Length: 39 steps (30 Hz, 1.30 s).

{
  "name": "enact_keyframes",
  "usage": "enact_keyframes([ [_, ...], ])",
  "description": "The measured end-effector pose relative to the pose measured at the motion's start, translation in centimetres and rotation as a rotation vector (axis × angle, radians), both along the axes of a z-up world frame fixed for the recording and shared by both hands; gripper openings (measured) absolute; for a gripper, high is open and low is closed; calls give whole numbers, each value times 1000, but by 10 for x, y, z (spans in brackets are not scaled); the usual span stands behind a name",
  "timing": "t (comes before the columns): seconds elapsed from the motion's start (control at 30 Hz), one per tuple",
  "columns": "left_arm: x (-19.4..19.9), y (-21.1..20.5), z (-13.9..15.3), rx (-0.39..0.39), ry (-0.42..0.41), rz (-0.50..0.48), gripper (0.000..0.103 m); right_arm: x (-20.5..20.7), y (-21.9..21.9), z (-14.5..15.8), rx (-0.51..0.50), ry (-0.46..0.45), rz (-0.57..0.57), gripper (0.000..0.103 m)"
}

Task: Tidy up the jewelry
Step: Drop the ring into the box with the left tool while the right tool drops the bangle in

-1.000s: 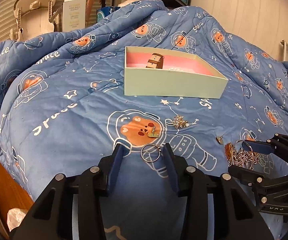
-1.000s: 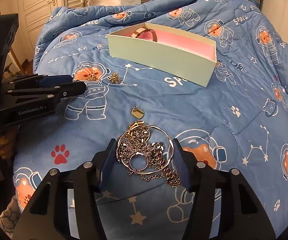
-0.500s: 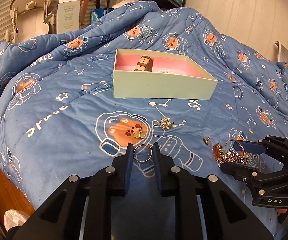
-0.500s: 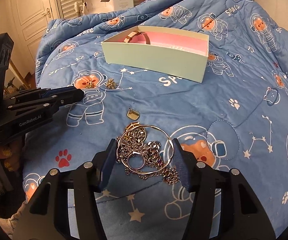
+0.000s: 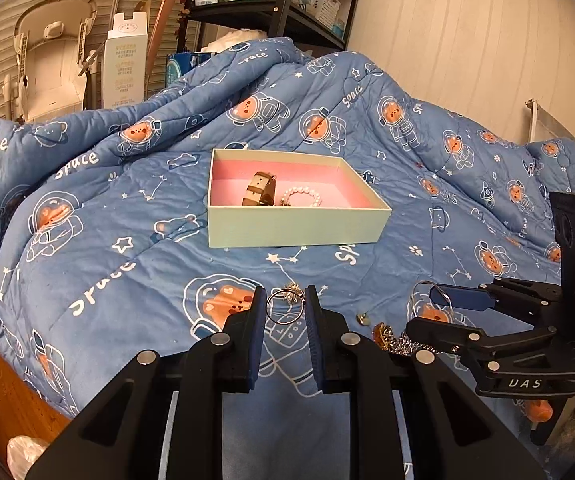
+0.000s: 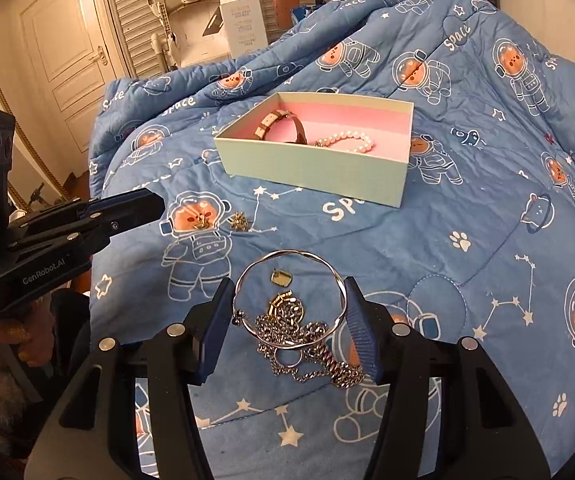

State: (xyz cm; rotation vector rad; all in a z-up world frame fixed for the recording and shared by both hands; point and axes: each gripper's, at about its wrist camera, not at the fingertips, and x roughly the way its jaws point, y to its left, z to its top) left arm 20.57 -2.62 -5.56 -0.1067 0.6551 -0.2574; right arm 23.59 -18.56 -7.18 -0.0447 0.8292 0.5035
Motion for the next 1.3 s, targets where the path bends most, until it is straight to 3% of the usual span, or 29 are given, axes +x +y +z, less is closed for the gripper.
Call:
enact_keyframes([
  [0.3, 29, -3, 22, 2, -14, -51, 19, 37, 0, 23, 37, -20, 24, 55],
  [0.63, 77, -6, 38, 64, -41, -74, 19, 87, 5, 37, -1, -43, 35, 55],
  [1.03, 139, -2, 39, 93, -38, -49, 19, 137, 28, 43, -67, -70, 55, 55],
  [1.3, 176, -1, 31, 114, -3, -44, 19, 174, 36, 33, -96, -38, 54, 55],
])
